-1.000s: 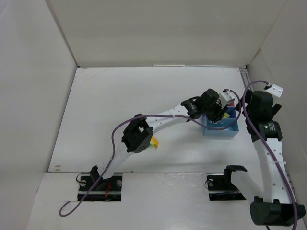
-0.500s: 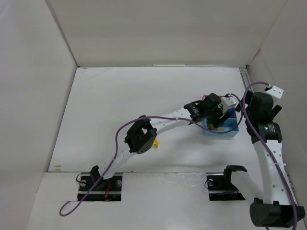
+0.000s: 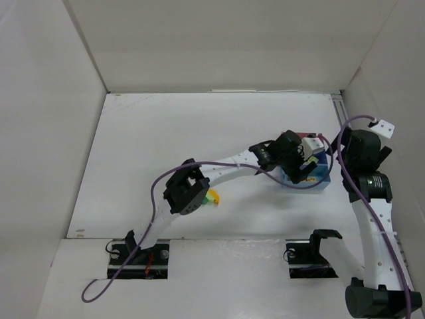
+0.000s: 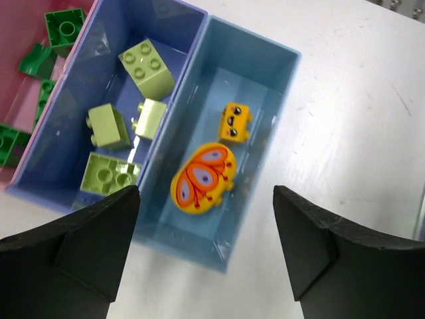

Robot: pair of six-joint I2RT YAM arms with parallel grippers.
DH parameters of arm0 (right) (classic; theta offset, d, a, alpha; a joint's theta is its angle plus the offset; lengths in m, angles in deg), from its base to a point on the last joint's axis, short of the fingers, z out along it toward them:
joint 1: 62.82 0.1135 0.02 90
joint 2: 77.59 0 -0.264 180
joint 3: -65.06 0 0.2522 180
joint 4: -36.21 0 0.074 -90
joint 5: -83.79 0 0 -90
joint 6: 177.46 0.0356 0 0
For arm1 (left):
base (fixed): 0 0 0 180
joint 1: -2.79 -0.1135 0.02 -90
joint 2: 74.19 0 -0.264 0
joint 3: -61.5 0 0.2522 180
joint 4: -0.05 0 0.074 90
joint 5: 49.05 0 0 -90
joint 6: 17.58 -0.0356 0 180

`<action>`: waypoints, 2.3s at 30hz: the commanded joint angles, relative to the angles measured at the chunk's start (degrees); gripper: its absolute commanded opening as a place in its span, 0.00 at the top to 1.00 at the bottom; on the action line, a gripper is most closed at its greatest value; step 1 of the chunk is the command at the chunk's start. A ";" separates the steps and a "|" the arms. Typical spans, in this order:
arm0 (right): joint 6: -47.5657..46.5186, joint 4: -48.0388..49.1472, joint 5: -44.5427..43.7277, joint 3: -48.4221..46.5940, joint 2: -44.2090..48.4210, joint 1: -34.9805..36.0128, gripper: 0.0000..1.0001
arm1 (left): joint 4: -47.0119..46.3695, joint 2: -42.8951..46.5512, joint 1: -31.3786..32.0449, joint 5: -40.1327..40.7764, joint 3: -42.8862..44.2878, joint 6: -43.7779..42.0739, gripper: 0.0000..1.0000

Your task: Sort the legos into containers by color

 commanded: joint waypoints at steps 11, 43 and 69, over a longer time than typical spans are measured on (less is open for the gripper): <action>-4.08 2.04 1.72 -0.89 2.22 -0.07 0.00 | -13.56 32.30 -4.02 8.31 -33.83 9.12 0.19; -33.01 38.66 33.29 10.80 -32.92 59.96 0.00 | 24.05 84.70 -22.75 33.89 -68.85 52.75 0.00; -32.22 50.20 29.85 7.02 -50.95 62.42 0.12 | 24.58 85.76 -22.75 32.21 -71.13 53.27 0.00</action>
